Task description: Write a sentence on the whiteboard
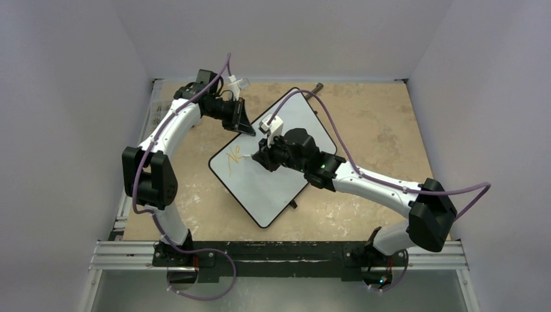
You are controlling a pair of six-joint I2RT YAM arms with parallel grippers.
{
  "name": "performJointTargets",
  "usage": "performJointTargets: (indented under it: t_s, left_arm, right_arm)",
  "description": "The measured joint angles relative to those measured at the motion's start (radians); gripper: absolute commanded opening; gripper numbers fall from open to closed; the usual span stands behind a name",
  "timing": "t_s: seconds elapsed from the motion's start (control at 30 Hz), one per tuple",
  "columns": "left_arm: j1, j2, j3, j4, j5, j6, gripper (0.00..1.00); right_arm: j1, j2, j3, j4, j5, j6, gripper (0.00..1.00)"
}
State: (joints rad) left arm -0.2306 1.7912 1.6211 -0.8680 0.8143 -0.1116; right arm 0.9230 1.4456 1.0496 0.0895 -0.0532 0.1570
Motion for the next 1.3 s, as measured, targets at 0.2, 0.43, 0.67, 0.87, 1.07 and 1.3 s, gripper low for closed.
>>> performJointTargets:
  t_s: [0.2, 0.43, 0.67, 0.87, 1.07, 1.3]
  left_arm:
    - [-0.002, -0.002, 0.0, -0.002, 0.001, -0.008, 0.0]
    - [-0.008, -0.013, 0.0, -0.004, -0.004, -0.025, 0.0]
    - [-0.008, -0.013, 0.0, -0.005, -0.005, -0.026, 0.0]
    - [-0.008, -0.013, 0.0, -0.005, -0.006, -0.027, 0.0]
    - [-0.008, -0.013, 0.0, -0.005, -0.006, -0.027, 0.0]
    - [-0.008, -0.013, 0.0, -0.005, -0.006, -0.027, 0.0]
  right_arm:
    - [0.0, -0.031, 0.001, -0.048, 0.037, -0.013, 0.0]
    - [-0.002, -0.166, -0.043, -0.055, 0.062, -0.019, 0.0]
    - [-0.006, -0.16, -0.045, -0.01, 0.092, -0.019, 0.0]
    - [-0.016, -0.095, -0.044, 0.007, 0.089, -0.019, 0.0]
    - [-0.019, -0.053, -0.019, 0.01, 0.083, -0.018, 0.0]
    - [-0.02, -0.037, 0.016, 0.036, 0.062, -0.015, 0.0]
